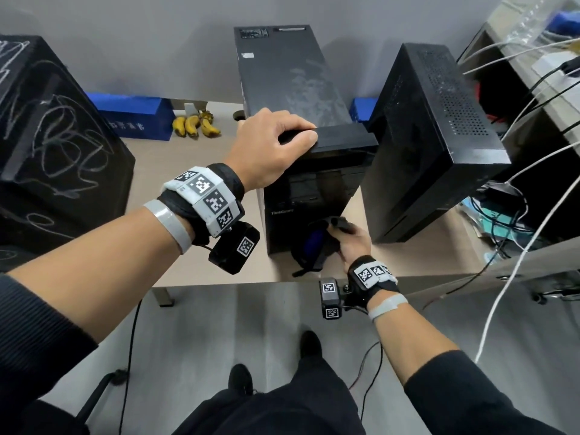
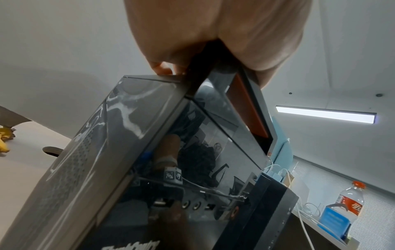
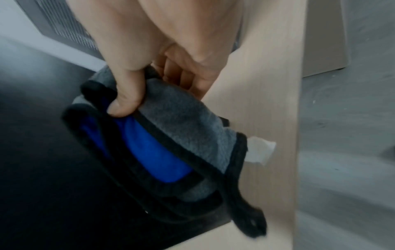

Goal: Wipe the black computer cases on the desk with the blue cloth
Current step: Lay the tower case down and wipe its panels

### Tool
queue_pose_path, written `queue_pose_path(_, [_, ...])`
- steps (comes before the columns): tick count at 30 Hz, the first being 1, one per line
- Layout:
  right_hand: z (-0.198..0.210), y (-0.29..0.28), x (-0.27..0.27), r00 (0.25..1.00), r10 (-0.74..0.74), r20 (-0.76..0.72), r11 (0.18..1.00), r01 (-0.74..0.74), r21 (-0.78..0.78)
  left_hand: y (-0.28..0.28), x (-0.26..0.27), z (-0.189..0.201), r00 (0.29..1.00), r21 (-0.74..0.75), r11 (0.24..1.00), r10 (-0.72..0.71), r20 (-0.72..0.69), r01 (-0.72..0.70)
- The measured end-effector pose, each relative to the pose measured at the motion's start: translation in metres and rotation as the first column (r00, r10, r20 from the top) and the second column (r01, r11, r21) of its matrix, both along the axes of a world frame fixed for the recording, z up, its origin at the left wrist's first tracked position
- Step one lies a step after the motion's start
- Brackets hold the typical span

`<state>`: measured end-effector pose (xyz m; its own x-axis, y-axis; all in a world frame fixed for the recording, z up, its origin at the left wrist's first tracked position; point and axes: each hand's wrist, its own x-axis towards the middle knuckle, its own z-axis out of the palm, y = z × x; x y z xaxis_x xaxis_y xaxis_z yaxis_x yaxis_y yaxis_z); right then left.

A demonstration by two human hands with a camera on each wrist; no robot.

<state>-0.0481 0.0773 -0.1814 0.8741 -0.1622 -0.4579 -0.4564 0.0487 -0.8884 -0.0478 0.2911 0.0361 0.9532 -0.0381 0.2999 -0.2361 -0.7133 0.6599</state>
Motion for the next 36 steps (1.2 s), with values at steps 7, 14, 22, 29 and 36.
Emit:
queue_pose_path(7, [-0.032, -0.002, -0.003, 0.969, 0.183, -0.167, 0.876, -0.238, -0.419, 0.001, 0.001, -0.006, 0.999, 0.035, 0.999, -0.007, 0.031, 0.006])
queue_pose_path(14, [-0.02, 0.031, -0.012, 0.884, 0.177, -0.432, 0.82, -0.375, -0.432, 0.001, 0.002, -0.005, 0.996, 0.048, 0.998, -0.041, 0.082, 0.037])
queue_pose_path(22, [-0.032, 0.092, -0.037, 0.749, 0.384, -0.54, 0.842, -0.525, -0.128, 0.002, 0.001, -0.005, 0.994, 0.058, 0.997, -0.063, 0.091, 0.057])
queue_pose_path(29, [-0.005, 0.046, -0.024, 0.881, 0.266, -0.391, 0.868, -0.395, -0.301, 0.001, -0.002, -0.001, 0.994, 0.079, 0.994, -0.081, 0.071, 0.075])
queue_pose_path(36, [0.03, 0.039, -0.014, 0.9, -0.005, -0.436, 0.971, 0.109, 0.214, -0.001, -0.002, 0.001, 0.997, 0.046, 0.997, -0.069, 0.047, 0.066])
